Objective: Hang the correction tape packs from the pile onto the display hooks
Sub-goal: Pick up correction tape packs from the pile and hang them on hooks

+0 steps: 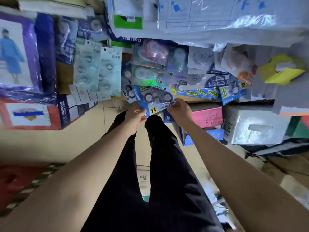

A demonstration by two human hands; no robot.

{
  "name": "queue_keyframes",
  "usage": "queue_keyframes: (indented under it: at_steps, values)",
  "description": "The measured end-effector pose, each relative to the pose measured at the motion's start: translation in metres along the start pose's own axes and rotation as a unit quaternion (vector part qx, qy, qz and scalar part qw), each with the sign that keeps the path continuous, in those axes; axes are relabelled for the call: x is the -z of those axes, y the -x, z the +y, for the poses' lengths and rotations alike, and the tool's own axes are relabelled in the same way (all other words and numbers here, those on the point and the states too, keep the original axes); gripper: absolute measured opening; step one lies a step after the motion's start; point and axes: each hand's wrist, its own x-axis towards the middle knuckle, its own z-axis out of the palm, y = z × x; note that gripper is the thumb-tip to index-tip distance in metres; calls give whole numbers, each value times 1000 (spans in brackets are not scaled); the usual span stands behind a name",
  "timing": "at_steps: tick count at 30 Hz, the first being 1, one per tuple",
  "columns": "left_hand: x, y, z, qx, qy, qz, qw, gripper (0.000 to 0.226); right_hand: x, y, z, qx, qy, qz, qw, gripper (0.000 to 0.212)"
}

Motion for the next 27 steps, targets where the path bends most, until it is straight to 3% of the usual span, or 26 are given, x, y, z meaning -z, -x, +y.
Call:
queue_keyframes:
  at_steps: [3,7,10,14,17,18,20,23,27]
  values:
    - [6,12,-4,-32,4,19,999,12,3,-5,3,8,-23,38,999,55]
    - [38,37,-12,-156,-187,26,969,10,5,-8,0,10,-64,-3,998,63]
    - [66,59,-7,-226,-312,1,923,5,3,-7,-7,88,-11,-71,994,79]
    - [92,72,14,-268,-338,-61,900,10,-2,-5,-21,160,41,-213,963,80]
    - [98,71,31,-246,-263,-76,930,15,-9,-2,-26,169,54,-236,955,51]
    - [96,70,35,-229,-201,-65,950,12,-8,2,-29,158,40,-238,957,34]
    - [90,69,41,-186,-48,-33,981,4,-11,4,-31,115,-35,-243,963,21]
    - [81,66,40,-112,71,0,991,21,-18,11,-35,76,-119,-222,965,26]
    - [70,68,19,-75,43,-26,996,32,-38,15,-40,33,-185,-197,962,32]
